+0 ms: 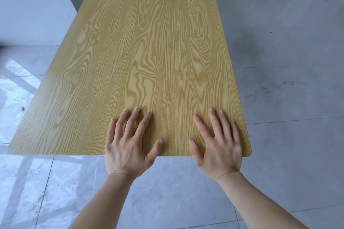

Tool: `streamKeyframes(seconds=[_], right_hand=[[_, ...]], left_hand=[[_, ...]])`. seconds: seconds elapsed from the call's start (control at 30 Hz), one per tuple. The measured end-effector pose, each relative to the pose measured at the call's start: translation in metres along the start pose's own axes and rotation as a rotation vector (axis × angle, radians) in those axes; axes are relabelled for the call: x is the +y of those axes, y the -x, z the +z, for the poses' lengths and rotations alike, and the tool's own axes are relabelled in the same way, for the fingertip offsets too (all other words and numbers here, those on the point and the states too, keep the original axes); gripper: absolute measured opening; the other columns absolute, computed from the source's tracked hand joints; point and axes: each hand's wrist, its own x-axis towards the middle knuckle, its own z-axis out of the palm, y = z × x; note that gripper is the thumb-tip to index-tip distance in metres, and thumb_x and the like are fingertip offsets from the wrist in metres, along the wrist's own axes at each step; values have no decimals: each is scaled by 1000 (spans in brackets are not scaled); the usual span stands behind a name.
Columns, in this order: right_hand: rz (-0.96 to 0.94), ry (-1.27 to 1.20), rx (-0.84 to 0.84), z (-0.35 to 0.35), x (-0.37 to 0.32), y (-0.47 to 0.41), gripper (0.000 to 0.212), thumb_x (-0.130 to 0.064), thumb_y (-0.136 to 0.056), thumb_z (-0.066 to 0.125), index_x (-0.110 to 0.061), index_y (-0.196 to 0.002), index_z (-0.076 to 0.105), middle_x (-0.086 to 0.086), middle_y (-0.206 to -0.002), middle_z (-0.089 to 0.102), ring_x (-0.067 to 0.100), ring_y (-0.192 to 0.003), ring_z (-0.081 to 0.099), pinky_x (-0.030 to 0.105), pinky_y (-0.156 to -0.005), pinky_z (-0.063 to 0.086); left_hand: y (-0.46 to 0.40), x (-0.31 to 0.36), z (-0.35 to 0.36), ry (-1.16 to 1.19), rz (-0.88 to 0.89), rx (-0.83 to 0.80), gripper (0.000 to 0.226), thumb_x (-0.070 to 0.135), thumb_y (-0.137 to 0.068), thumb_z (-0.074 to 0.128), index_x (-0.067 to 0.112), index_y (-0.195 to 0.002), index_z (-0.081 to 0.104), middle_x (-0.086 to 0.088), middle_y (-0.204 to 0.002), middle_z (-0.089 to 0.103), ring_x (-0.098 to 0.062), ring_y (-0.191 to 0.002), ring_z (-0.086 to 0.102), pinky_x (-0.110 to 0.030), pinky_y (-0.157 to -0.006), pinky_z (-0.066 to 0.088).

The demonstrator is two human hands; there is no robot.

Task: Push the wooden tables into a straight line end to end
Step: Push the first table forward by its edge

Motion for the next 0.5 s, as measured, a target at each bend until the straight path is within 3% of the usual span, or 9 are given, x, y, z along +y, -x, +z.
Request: streamKeyframes(seconds=[0.5], right_hand=[[-50,-29,7,37,45,-123,67,-67,-102,31,-32,-156,50,14,-167,40,39,-156,33,63,-125,26]], left_hand=[[-119,18,33,-36,-54,42,76,76,-91,36,35,-154,47,0,-162,45,-29,-155,32,-53,-128,20]])
